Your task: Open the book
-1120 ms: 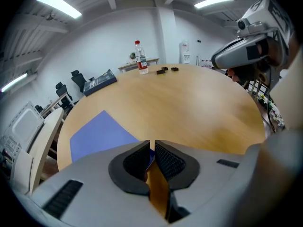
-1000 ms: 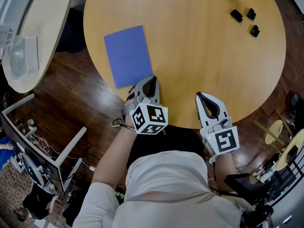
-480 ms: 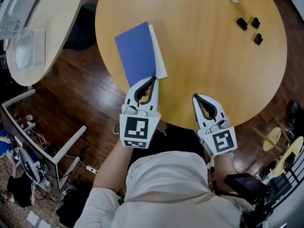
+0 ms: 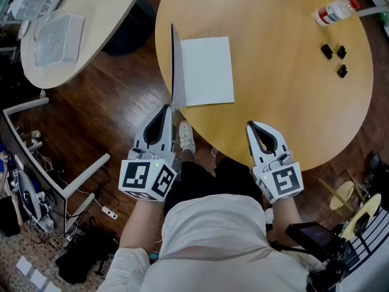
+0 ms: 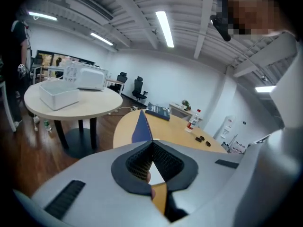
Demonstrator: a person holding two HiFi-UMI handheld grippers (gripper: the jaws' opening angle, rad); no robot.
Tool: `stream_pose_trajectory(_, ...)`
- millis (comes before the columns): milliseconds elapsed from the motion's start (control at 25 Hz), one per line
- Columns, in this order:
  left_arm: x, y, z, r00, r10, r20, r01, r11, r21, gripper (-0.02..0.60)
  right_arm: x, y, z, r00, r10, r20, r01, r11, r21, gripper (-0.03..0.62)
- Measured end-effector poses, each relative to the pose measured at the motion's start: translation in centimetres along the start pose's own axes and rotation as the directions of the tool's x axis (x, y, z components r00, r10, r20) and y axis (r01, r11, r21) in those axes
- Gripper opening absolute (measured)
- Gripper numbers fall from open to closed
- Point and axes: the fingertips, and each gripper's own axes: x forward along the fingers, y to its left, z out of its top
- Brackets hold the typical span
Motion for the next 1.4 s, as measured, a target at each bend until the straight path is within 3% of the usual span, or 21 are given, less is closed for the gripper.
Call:
stream_pose_trajectory(200,-1.3,5.5,-1.3,0.996,0.089,-0.021,-0.091,0.991,-0.103,0.012,0.8,1.1,-0.3,1.0,0.007,-0.019,-0.007,1.0,0.006,0.003)
stream_pose_trajectory(560,-0.2,14.1,-6.0,0.963,0.247,-0.106,-0.253,0.967,-0.043,0.012,3.0,1.9,-0.6,0.999,-0.015,-0.044,0.015,1.0,0.021,0.003)
stream_pose_trajectory(800,1.9,16.3,-8.3,0.953,0.258,-0.16,-0.263,0.965,-0.012,0.012,4.5,2.5,-0.7,0.998,-0.023,-0.058,0.025,0.999,0.03,0.003)
stream_pose_trajectory(1000,2.9,17.2,-10.1,0.945,0.253,-0.206,-0.266,0.963,-0.038,0.012,5.2,2.3,-1.1,0.997,-0.033,-0.077,0.036,0.999,0.04,0.003)
stream_pose_trajectory(1400,3.1,16.9,-11.0,0.961,0.176,-0.212,-0.19,0.981,-0.045,0.04,6.6,2.9,-0.8,0.996,-0.025,-0.081,0.028,0.999,0.038,0.003)
